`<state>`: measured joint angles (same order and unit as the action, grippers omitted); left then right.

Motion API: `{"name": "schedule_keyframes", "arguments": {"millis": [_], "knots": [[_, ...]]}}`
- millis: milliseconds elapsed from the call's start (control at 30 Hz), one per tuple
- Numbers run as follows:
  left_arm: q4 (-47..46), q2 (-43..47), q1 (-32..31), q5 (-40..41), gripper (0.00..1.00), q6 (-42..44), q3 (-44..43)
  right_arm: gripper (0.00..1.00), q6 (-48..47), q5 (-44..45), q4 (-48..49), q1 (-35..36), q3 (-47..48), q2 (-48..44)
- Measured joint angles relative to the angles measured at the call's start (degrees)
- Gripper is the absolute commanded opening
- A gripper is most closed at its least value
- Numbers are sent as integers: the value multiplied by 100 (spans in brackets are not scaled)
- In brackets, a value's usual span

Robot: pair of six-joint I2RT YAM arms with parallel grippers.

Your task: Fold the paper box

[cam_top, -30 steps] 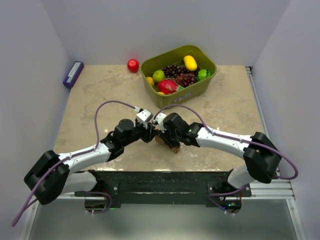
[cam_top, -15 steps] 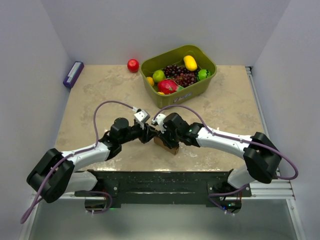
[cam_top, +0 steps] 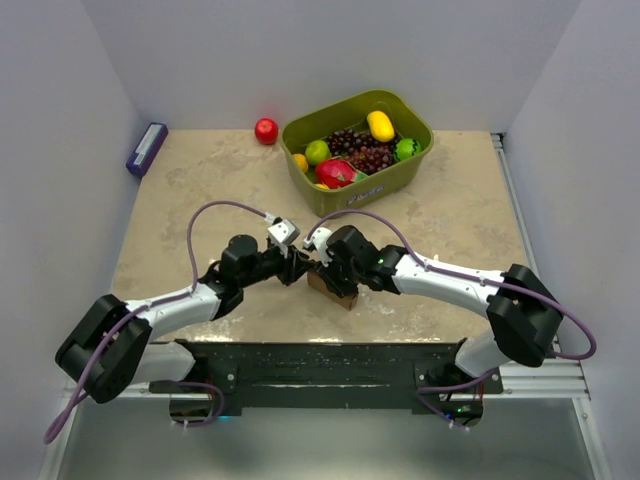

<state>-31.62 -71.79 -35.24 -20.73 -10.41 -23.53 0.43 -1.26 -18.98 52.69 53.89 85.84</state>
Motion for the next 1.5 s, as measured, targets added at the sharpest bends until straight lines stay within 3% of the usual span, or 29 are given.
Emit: {"name": "schedule_keyframes", "arguments": {"millis": [100,333,867,1100,1500], "knots": [[4,-55,0,52,36,24,0,29,-2,-2,0,0,0,0],[2,-160,0,79,23,59,0,29,-2,-2,2,0,-2,0],[-94,-258,0,-4,12,57,0,28,-2,-22,2,-11,-2,0],[-90,-258,0,-4,0,57,0,28,-2,-22,2,-13,-2,0],[-42,-214,-72,146,0,-46,4,27,0,-4,2,-13,-2,2]]}}
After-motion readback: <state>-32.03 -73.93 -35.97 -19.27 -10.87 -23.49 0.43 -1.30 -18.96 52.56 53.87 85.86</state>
